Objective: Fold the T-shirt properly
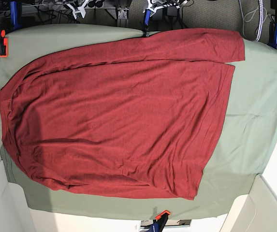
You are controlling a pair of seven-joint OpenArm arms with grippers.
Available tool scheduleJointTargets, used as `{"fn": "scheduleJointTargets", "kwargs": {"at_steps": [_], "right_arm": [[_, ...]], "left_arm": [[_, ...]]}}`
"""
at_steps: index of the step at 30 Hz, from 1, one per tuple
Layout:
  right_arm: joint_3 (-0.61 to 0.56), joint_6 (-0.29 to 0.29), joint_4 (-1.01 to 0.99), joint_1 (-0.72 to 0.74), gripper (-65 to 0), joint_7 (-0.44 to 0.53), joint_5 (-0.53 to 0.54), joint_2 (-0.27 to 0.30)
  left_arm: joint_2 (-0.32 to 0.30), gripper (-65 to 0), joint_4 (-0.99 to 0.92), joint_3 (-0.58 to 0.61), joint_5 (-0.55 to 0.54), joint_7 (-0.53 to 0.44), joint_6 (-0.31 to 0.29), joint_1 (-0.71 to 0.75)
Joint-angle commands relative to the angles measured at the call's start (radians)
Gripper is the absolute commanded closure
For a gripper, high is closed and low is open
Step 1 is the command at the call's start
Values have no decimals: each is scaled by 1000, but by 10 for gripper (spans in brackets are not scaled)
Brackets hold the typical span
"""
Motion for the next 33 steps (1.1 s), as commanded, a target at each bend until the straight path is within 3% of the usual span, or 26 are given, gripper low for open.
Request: {"fn": "scheduleJointTargets", "kwargs": {"at_steps": [1, 13, 33], "right_arm": [[3, 13, 6, -3, -246, 10, 1, 2], [3, 13, 14, 0, -246, 10, 1, 2], [3, 19, 26, 0, -246, 5, 1, 3]], "left_arm": [[2, -249, 4, 0, -2, -7, -10, 3], [2, -254, 4, 0, -1, -7, -10, 3], [2, -254, 14, 0, 115, 32, -10, 3]]}}
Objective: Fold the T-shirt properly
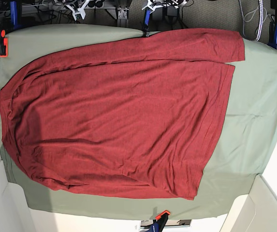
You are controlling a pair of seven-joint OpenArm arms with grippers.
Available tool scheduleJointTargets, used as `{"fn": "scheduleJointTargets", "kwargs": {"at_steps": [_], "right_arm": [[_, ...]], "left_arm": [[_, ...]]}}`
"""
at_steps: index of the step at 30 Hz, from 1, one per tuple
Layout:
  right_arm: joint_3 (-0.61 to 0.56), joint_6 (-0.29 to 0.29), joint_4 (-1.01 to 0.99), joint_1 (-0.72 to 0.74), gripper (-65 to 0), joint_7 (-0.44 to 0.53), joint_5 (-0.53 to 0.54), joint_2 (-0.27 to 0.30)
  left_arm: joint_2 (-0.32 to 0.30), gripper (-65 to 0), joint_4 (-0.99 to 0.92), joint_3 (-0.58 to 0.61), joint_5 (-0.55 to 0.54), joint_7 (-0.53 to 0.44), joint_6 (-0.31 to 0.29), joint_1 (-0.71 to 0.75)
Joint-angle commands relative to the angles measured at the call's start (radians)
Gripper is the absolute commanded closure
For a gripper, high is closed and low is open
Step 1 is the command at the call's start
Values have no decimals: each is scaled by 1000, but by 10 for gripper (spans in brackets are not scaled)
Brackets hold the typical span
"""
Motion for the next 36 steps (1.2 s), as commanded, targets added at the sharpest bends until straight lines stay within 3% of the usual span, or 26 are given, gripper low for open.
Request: {"fn": "scheduleJointTargets", "kwargs": {"at_steps": [1, 19, 22, 27, 31, 36], "right_arm": [[3, 19, 9, -1, -246, 3, 1, 3], [3, 21, 10, -11, -246, -4, -19, 7], [3, 30, 32, -45, -246, -4, -51, 18], [3, 151, 163, -166, -246, -4, -42, 64], [3, 238, 335, -290, -246, -4, 67, 113], [3, 258, 577, -448, -246, -4, 180, 179]], "left_arm": [[2, -254, 4, 0, 1, 8, -11, 1], [1, -253, 18, 0, -9, 34, -12, 17], [-17, -253, 93, 0, -46, 34, -53, 70], [-84, -253, 336, 0, -128, -1, -98, 224], [-146, -253, 558, 0, -158, -4, -98, 350], [-221, -254, 803, -13, -202, -3, -97, 488]]}}
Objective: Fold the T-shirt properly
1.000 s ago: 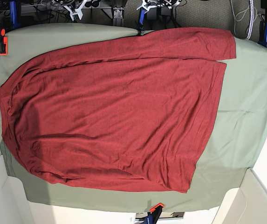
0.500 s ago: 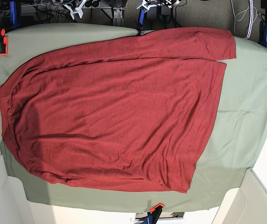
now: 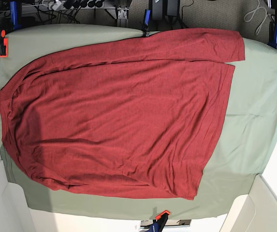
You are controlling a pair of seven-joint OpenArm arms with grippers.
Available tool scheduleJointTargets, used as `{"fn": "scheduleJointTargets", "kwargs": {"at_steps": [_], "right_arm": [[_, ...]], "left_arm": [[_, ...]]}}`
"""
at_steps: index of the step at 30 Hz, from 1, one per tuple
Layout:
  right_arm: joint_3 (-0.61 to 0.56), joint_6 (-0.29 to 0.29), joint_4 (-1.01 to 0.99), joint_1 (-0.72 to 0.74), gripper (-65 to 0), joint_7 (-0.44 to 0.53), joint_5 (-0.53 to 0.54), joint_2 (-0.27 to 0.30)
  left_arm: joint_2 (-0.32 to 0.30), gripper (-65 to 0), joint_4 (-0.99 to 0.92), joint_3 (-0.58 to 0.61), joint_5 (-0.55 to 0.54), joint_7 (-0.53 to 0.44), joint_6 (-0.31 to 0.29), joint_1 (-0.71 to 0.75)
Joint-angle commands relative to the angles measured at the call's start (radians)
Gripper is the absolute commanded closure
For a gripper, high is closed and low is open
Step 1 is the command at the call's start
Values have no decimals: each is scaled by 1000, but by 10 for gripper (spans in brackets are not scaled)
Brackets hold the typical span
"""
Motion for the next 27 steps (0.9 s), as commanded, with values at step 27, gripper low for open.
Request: {"fn": "scheduleJointTargets", "kwargs": {"at_steps": [27], "right_arm": [[264, -9, 1050, -348, -246, -174, 499, 149]], "left_arm": [[-117, -254, 749, -672, -454, 91, -265, 425]]}}
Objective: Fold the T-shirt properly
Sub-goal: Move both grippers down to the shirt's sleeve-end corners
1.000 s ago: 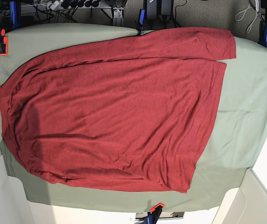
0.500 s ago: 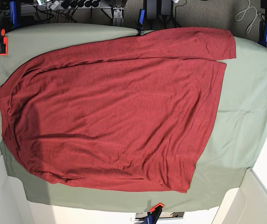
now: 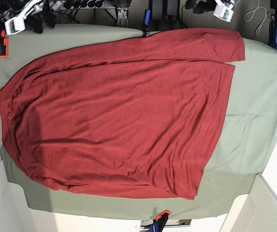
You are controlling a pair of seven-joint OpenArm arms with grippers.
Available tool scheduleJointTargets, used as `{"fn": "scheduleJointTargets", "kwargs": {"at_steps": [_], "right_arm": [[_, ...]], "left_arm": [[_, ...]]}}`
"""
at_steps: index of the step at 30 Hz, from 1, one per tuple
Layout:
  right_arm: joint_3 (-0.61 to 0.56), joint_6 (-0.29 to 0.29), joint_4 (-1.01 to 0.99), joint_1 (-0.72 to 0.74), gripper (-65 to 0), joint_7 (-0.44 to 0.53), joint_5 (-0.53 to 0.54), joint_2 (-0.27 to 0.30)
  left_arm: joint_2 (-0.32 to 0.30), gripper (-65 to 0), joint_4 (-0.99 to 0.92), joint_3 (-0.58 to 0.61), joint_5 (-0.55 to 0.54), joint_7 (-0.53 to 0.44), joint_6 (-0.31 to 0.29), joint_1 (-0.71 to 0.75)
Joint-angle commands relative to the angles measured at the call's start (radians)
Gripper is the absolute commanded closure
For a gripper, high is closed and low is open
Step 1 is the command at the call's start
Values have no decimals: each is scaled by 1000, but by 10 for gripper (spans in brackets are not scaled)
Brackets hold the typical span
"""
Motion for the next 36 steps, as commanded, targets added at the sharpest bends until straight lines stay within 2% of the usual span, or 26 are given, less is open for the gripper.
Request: {"fn": "scheduleJointTargets", "kwargs": {"at_steps": [1, 6, 11, 14, 18, 25, 29, 36], "right_arm": [[24, -16, 21, 15, -246, 0, 34, 8], [86, -78, 22, 139, -248, -135, 93, 8], [100, -201, 21, 217, -402, -154, 62, 8], [100, -256, 2, 255, -416, -164, 27, 8], [100, -263, -76, 310, -416, -168, 22, 8], [99, -258, -210, 440, -416, -202, 55, 8], [98, -214, -265, 492, -416, -217, 89, 8], [61, -208, -275, 506, -415, -223, 93, 0]], "left_arm": [[-14, -254, 18, -17, -26, -13, -13, 19], [-28, -254, 19, -77, -68, -12, -13, 22], [-28, -254, 19, -113, -109, 18, -13, 25], [-28, -260, 19, -119, -109, 18, -13, 25], [-28, -319, 19, -119, -124, 32, -13, 25], [-42, -319, 19, -119, -134, 32, -13, 24], [-44, -319, 19, -125, -134, 32, -13, 24], [-66, -319, 19, -133, -139, 30, -13, 21]]}}
